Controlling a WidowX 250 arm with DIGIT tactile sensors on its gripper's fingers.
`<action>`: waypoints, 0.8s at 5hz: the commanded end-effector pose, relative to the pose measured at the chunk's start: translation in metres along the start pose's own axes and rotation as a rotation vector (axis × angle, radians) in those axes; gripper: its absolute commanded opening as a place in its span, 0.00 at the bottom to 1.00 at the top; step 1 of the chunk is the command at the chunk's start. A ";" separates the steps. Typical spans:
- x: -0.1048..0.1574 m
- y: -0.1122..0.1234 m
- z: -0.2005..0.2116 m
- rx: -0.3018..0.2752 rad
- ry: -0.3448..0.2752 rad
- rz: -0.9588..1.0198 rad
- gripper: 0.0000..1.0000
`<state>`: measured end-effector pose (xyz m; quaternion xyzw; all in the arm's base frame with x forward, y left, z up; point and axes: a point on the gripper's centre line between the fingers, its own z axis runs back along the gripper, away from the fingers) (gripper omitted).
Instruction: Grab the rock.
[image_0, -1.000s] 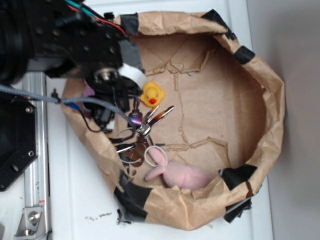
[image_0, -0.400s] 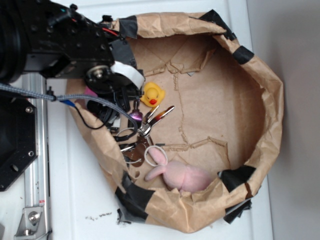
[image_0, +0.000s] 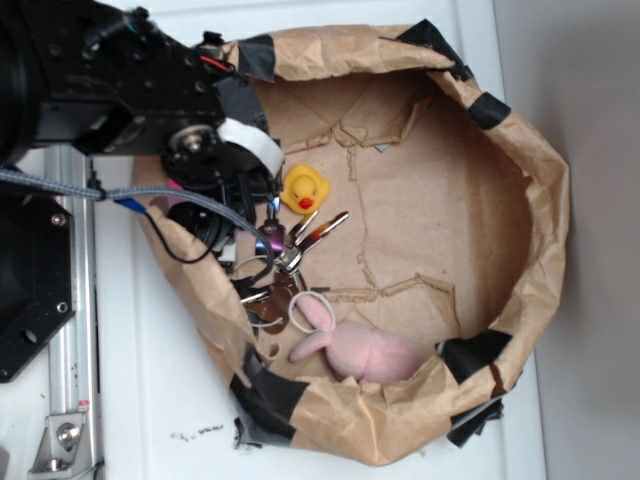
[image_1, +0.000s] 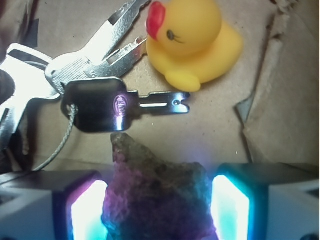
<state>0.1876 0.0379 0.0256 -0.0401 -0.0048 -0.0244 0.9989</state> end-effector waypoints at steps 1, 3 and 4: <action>0.029 -0.017 0.057 0.045 -0.093 0.266 0.00; 0.066 -0.045 0.156 0.071 -0.162 0.469 0.00; 0.071 -0.050 0.169 0.121 -0.184 0.491 0.00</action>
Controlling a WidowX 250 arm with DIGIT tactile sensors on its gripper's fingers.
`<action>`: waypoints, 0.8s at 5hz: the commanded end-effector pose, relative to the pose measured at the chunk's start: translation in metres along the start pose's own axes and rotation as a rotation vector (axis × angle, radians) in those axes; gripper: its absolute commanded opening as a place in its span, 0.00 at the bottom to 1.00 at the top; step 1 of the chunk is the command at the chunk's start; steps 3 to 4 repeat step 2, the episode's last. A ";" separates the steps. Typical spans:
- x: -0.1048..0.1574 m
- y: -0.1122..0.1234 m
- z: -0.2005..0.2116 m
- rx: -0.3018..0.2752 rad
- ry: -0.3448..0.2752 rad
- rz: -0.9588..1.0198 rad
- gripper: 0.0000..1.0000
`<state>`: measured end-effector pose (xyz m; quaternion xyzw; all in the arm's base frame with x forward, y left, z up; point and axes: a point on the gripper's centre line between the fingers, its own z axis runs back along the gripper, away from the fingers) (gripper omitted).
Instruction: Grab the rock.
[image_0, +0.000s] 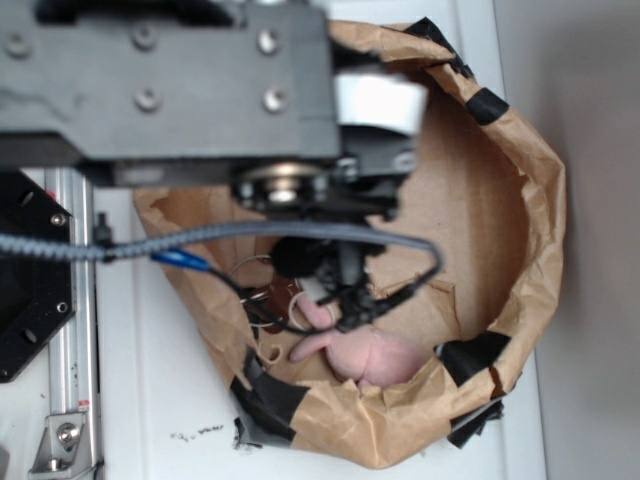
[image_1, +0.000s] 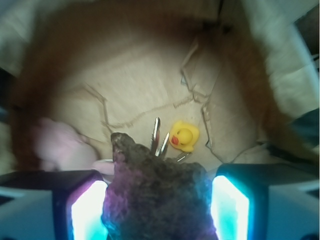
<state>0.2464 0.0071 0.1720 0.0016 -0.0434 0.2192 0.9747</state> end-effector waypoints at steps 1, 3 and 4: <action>0.012 -0.011 0.022 -0.012 -0.097 0.009 0.00; 0.016 -0.012 0.018 -0.042 -0.095 -0.015 0.00; 0.016 -0.012 0.018 -0.042 -0.095 -0.015 0.00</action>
